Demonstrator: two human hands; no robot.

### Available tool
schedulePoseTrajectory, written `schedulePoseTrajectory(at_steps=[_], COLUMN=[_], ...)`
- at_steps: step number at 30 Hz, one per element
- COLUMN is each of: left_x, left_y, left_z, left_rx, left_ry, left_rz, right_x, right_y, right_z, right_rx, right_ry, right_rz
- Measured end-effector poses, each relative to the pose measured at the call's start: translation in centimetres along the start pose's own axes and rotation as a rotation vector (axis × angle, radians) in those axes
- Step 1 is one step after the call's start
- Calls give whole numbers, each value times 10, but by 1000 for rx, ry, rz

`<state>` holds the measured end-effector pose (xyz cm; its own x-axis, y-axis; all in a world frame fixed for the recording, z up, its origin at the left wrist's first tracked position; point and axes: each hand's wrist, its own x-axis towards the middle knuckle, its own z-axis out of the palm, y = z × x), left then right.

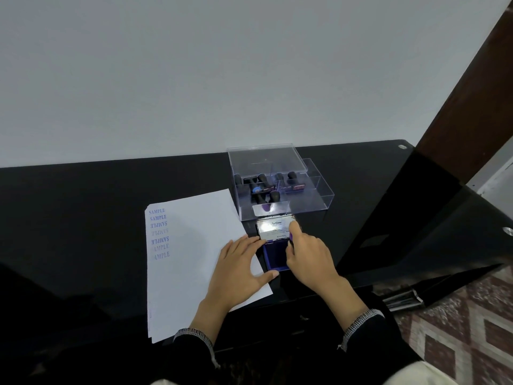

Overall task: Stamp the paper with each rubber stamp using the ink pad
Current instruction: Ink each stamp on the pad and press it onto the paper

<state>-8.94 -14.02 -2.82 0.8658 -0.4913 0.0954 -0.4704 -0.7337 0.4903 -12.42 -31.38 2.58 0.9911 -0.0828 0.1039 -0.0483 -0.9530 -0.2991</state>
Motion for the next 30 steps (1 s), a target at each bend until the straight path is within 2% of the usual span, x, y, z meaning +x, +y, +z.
schedulePoseTrajectory(at_steps=[8, 15, 20, 25, 30], left_x=[0, 1, 0, -1, -1], left_y=[-1, -1, 0, 0, 2], left_z=[1, 2, 0, 0, 0], left_rx=[12, 1, -5, -6, -12], left_ry=[-2, 5, 1, 5, 3], left_rz=[-3, -2, -4, -4, 9], right_x=[2, 1, 1, 2, 0], right_y=[11, 6, 9, 5, 5], right_z=[3, 6, 3, 6, 3], right_rx=[209, 75, 203, 103, 176], right_ry=[-22, 4, -10, 10, -6], right_rz=[75, 34, 85, 65, 87])
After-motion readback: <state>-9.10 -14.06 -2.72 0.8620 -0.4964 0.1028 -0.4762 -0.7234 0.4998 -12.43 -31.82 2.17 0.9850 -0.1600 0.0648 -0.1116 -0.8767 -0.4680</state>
